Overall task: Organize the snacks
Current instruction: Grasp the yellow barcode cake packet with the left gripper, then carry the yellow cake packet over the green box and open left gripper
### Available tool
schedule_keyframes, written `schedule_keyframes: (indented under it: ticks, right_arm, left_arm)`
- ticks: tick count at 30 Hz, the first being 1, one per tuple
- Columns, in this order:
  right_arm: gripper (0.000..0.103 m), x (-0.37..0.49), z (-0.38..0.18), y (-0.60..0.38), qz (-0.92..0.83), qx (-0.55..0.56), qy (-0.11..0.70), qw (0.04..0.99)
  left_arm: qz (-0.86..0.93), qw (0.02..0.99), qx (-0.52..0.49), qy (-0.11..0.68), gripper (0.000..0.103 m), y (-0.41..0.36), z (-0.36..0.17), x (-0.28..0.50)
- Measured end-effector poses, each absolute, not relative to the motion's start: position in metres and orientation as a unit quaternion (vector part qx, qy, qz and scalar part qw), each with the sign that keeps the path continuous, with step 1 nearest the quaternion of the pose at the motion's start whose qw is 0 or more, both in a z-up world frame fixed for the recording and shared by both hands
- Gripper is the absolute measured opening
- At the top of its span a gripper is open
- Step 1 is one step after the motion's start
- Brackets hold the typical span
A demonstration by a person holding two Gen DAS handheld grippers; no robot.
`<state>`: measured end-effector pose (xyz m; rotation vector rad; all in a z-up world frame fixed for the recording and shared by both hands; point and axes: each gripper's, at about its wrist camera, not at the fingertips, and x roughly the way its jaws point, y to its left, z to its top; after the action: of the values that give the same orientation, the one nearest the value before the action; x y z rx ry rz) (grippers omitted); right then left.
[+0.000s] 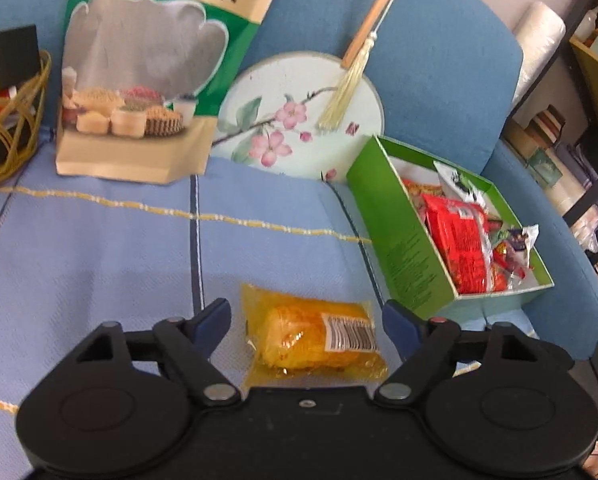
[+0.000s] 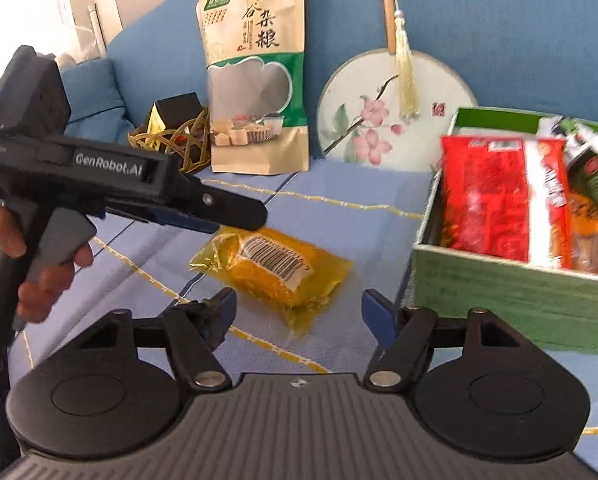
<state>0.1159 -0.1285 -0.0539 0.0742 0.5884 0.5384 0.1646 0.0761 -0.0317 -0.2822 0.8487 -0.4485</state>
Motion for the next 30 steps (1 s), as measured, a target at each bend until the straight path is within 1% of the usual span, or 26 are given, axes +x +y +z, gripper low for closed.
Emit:
schedule_keyframes:
  ticks: [7, 8, 9, 10, 11, 13, 15, 18, 23, 24, 30]
  right_arm:
    - [0.103, 0.132, -0.066, -0.117, 0.268, 0.06, 0.283, 0.919]
    - [0.103, 0.133, -0.068, -0.117, 0.267, 0.065, 0.282, 0.919]
    - [0.098, 0.134, -0.069, -0.118, 0.262, 0.067, 0.284, 0.92]
    - [0.088, 0.136, -0.07, -0.117, 0.255, 0.065, 0.286, 0.921]
    - [0.068, 0.137, -0.071, -0.118, 0.251, 0.064, 0.288, 0.922]
    - [0.06, 0.137, -0.07, -0.122, 0.252, 0.074, 0.29, 0.92]
    - [0.055, 0.136, -0.066, -0.124, 0.253, 0.077, 0.287, 0.921]
    - [0.053, 0.127, -0.055, -0.124, 0.256, 0.062, 0.266, 0.927]
    - [0.053, 0.108, -0.028, -0.138, 0.241, 0.059, 0.208, 0.946]
    - [0.053, 0.104, -0.023, -0.143, 0.235, 0.062, 0.197, 0.95]
    - [0.053, 0.095, -0.002, -0.184, 0.18, 0.088, 0.143, 0.969]
  left_arm:
    - [-0.219, 0.871, -0.146, 0.415, 0.103, 0.077, -0.037, 0.168]
    - [-0.222, 0.87, -0.145, 0.417, 0.098, 0.076, -0.038, 0.169]
    - [-0.221, 0.869, -0.14, 0.419, 0.087, 0.073, -0.04, 0.17]
    - [-0.218, 0.872, -0.129, 0.419, 0.074, 0.071, -0.042, 0.171]
    - [-0.217, 0.873, -0.121, 0.419, 0.071, 0.07, -0.043, 0.172]
    - [-0.22, 0.874, -0.126, 0.415, 0.059, 0.071, -0.043, 0.171]
    - [-0.222, 0.876, -0.126, 0.409, 0.052, 0.071, -0.038, 0.167]
    - [-0.225, 0.883, -0.123, 0.393, 0.051, 0.07, -0.025, 0.16]
    - [-0.246, 0.893, -0.133, 0.353, 0.05, 0.061, 0.008, 0.152]
    - [-0.254, 0.895, -0.13, 0.343, 0.047, 0.056, 0.015, 0.151]
    - [-0.303, 0.895, -0.111, 0.307, 0.047, 0.008, 0.046, 0.16]
